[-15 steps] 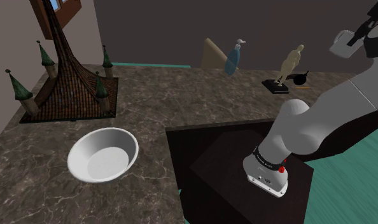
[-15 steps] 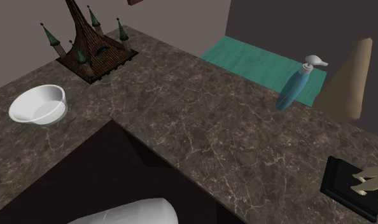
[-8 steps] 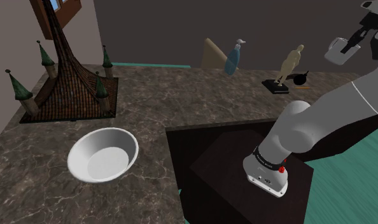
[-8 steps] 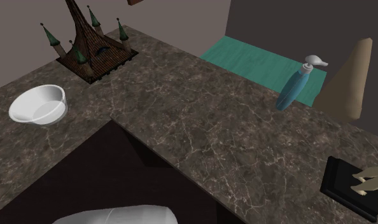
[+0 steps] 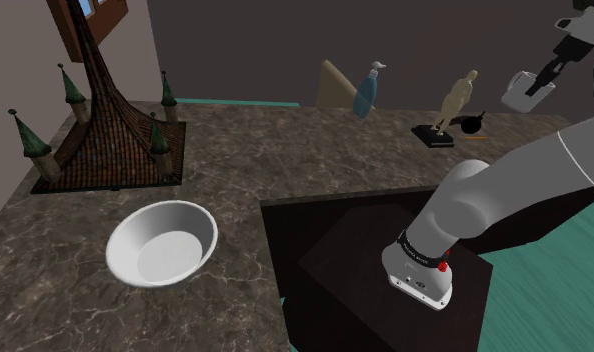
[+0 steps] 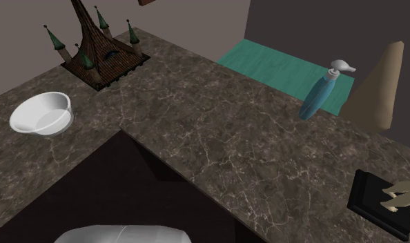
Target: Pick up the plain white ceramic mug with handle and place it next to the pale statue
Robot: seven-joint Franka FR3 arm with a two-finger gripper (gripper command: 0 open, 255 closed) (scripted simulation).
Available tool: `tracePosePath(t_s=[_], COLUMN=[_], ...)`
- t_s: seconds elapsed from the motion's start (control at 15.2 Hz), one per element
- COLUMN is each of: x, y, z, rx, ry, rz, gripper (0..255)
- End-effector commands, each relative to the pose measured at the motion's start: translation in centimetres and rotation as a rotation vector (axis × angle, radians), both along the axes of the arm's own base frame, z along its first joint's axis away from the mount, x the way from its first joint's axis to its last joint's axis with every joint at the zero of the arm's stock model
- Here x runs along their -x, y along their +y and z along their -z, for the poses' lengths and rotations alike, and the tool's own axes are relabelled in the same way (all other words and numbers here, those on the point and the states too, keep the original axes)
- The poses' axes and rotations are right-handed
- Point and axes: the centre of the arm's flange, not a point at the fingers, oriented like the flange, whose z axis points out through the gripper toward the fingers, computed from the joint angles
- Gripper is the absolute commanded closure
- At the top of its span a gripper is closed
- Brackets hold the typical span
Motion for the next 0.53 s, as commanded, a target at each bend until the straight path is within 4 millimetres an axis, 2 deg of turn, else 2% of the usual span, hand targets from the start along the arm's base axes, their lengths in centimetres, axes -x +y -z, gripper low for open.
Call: tracePosePath(t_s=[0.0, 0.46], x=[0.1, 0.1], y=[0.0, 0.0], z=[1.0, 4.7], rx=[0.001, 0.001], ry=[0.000, 0.000], rz=[0.000, 0.000], gripper=[255, 255])
